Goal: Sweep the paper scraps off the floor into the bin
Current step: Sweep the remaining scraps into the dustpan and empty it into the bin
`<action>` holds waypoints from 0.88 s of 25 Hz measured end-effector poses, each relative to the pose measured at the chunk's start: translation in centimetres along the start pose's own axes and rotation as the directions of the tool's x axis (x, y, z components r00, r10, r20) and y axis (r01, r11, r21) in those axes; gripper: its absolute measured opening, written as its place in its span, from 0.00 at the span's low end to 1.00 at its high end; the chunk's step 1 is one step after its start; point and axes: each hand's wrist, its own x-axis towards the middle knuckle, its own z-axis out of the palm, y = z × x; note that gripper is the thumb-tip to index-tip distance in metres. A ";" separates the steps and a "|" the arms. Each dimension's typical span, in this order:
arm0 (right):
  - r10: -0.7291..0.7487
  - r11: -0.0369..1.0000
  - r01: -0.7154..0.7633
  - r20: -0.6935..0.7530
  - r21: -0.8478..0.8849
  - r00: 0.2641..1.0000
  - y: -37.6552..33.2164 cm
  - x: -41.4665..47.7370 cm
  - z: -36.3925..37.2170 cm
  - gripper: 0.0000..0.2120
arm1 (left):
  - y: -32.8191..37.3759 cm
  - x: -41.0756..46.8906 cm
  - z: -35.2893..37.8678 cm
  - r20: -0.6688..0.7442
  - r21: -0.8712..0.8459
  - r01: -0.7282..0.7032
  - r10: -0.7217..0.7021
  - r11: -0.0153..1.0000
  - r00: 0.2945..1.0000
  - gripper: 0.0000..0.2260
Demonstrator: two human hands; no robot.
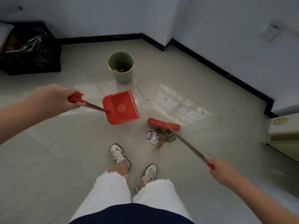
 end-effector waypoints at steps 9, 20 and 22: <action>0.371 0.451 -0.404 0.245 0.796 0.896 -3.4 -5.3 6.0 0.22 | 7.8 7.3 5.5 0.343 0.262 -0.399 0.301 0.879 0.889 0.14; 0.233 0.191 -0.521 0.477 0.832 0.847 -26.0 -1.6 8.5 0.13 | 4.1 11.1 9.4 0.349 0.152 -0.532 0.458 0.833 0.818 0.12; 0.172 0.196 -0.508 0.480 0.839 0.860 -29.7 -1.9 7.2 0.13 | 2.6 10.7 9.9 0.338 0.127 -0.537 0.472 0.834 0.814 0.11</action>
